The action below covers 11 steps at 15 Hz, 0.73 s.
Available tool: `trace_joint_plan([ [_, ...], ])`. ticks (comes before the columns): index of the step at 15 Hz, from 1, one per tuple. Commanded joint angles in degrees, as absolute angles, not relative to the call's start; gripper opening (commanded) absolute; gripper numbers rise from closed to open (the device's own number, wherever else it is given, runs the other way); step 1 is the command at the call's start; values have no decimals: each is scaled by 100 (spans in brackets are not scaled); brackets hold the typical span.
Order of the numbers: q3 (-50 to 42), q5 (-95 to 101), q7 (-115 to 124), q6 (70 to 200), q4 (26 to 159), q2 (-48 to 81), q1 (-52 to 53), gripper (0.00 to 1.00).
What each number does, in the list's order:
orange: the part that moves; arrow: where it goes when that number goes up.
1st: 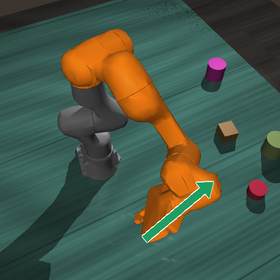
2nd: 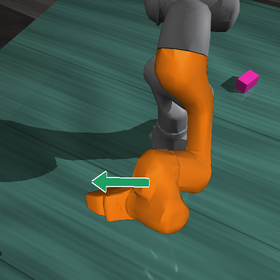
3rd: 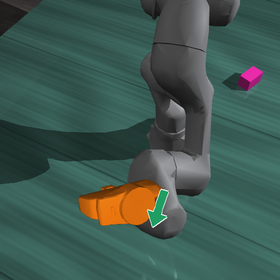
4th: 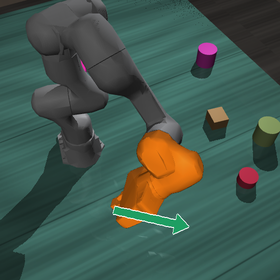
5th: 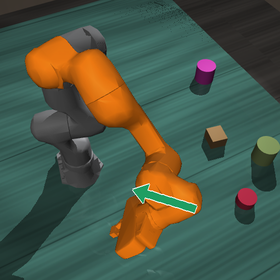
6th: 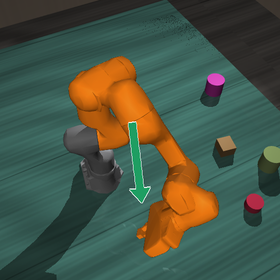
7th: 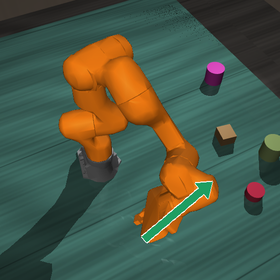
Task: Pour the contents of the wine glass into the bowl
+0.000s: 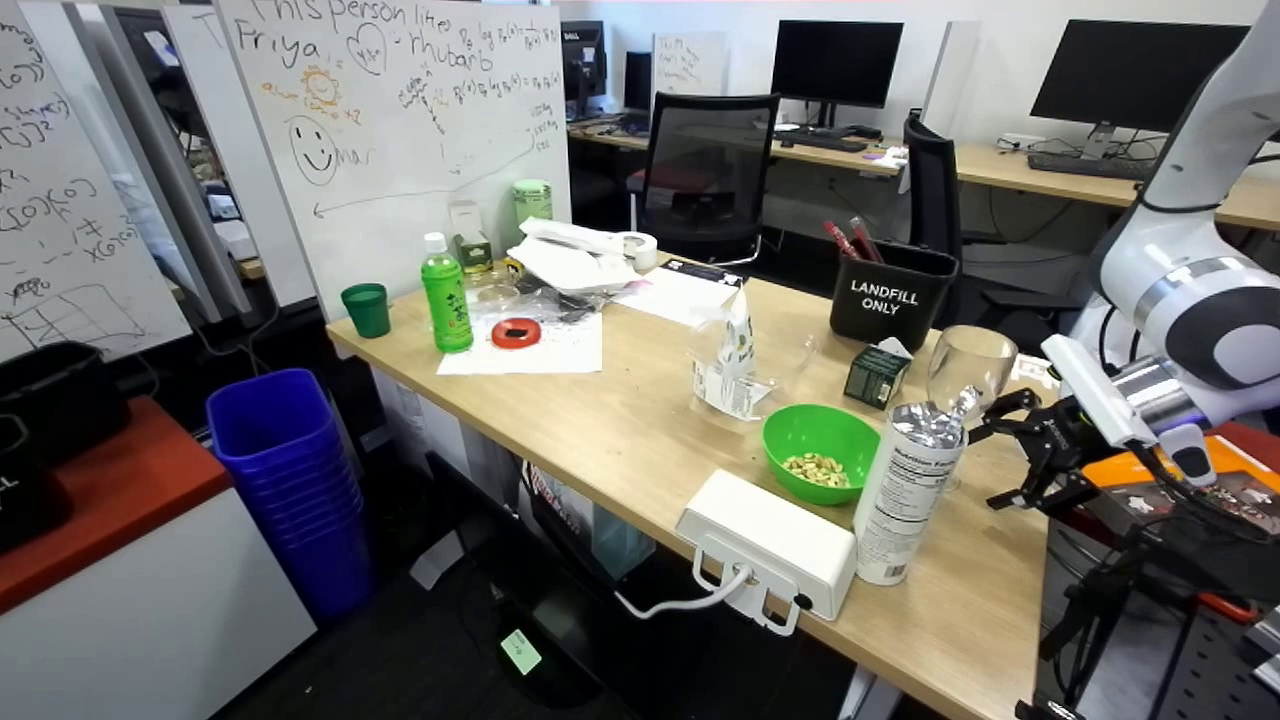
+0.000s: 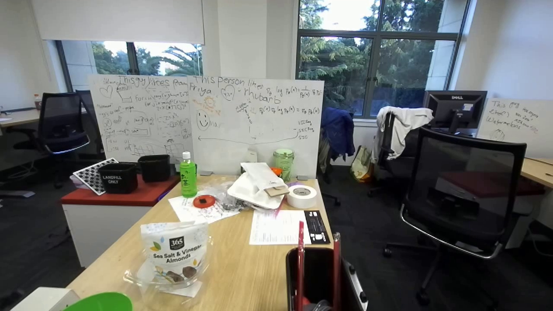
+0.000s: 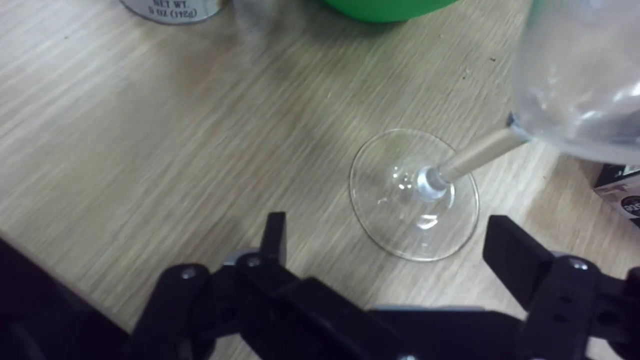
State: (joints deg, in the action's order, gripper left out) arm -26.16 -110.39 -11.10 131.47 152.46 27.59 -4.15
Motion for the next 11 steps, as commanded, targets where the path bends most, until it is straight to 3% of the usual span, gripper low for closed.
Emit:
trace_joint_plan([
  [1,-2466,-10699,-1289,14274,15731,1894,-287,100],
  [3,-2327,-10073,-1233,14811,15997,1556,-282,100],
  [11,-2124,-10141,-1226,14784,15940,1608,-526,100],
])
